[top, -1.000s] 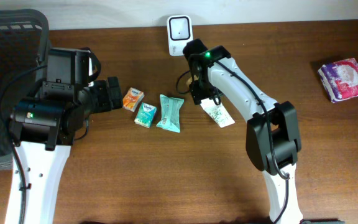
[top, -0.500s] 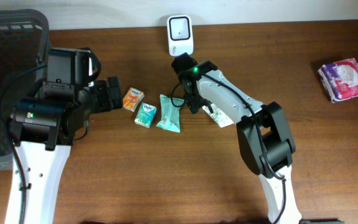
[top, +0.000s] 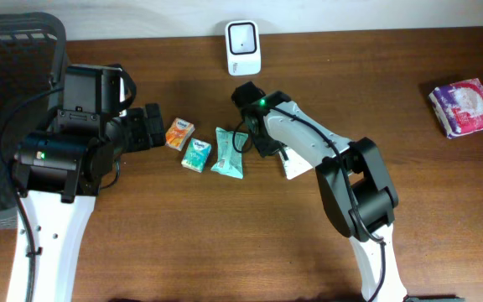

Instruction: Scan the item barcode

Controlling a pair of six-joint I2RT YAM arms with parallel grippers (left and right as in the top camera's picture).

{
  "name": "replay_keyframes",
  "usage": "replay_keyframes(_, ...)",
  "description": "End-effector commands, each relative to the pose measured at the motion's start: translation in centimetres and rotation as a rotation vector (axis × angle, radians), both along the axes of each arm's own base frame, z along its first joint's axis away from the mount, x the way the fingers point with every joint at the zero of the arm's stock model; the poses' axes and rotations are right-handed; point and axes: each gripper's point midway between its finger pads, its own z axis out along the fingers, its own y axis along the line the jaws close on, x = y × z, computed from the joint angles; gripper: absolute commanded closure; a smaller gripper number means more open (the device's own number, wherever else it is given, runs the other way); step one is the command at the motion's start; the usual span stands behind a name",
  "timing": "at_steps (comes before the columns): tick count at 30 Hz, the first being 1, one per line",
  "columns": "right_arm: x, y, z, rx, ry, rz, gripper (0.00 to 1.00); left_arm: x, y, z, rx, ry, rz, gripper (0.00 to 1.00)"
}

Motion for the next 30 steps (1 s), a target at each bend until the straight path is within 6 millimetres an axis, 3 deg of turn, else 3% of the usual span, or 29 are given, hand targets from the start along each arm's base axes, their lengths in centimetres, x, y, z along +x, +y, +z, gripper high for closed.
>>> replay_keyframes(1, -0.5, 2.5, 1.5, 0.169, 0.079, -0.017, 0.82, 0.1, 0.2, 0.4, -0.002, -0.012, 0.012, 0.01)
replay_keyframes(5, -0.8, 3.4, 3.5, 0.345, 0.173, -0.054, 0.83, 0.1, 0.2, 0.4, -0.002, -0.011, 0.012, 0.01)
replay_keyframes(6, -1.1, 3.4, 3.6, 0.395, 0.207, -0.065, 0.85, 0.1, 0.2, 0.4, -0.002, -0.011, 0.012, 0.01)
replay_keyframes(7, -1.3, 2.9, 3.7, 0.458, 0.252, -0.102, 0.94, 0.1, 0.2, 0.4, -0.002, -0.011, 0.012, 0.01)
replay_keyframes(8, -1.3, 2.4, 3.8, 0.486, 0.27, -0.124, 0.94, 0.1, 0.2, 0.4, -0.002, -0.011, 0.012, 0.01)
replay_keyframes(10, -1.1, 0.6, 3.8, 0.479, 0.282, -0.131, 0.72, 0.1, 0.2, 0.4, -0.002, -0.012, 0.012, 0.01)
replay_keyframes(11, -1.1, 0.3, 3.9, 0.462, 0.281, -0.127, 0.67, 0.1, 0.2, 0.4, -0.002, -0.011, 0.012, 0.01)
replay_keyframes(15, -0.9, -0.3, 5.9, 0.324, 0.193, -0.132, 0.62, 0.1, 0.2, 0.4, -0.002, -0.011, 0.012, 0.01)
replay_keyframes(17, -1.4, 1.2, 6.9, 0.263, 0.156, -0.101, 0.6, 0.1, 0.2, 0.4, -0.002, -0.011, 0.012, 0.01)
replay_keyframes(20, -2.3, 2.8, 6.8, 0.103, 0.053, -0.126, 0.51, 0.1, 0.2, 0.4, -0.002, -0.011, 0.012, 0.01)
replay_keyframes(23, -2.1, 2.6, 7.5, -0.071, -0.142, -0.214, 0.38, 0.1, 0.2, 0.4, -0.002, -0.012, 0.012, 0.01)
replay_keyframes(25, -2.6, 3.1, 6.8, -0.084, -0.172, -0.239, 0.34, 0.1, 0.2, 0.4, -0.002, -0.012, 0.012, 0.01)
replay_keyframes(30, -2.9, 3.1, 2.6, -0.074, -0.18, -0.236, 0.34, 0.1, 0.2, 0.4, -0.002, -0.012, 0.012, 0.01)
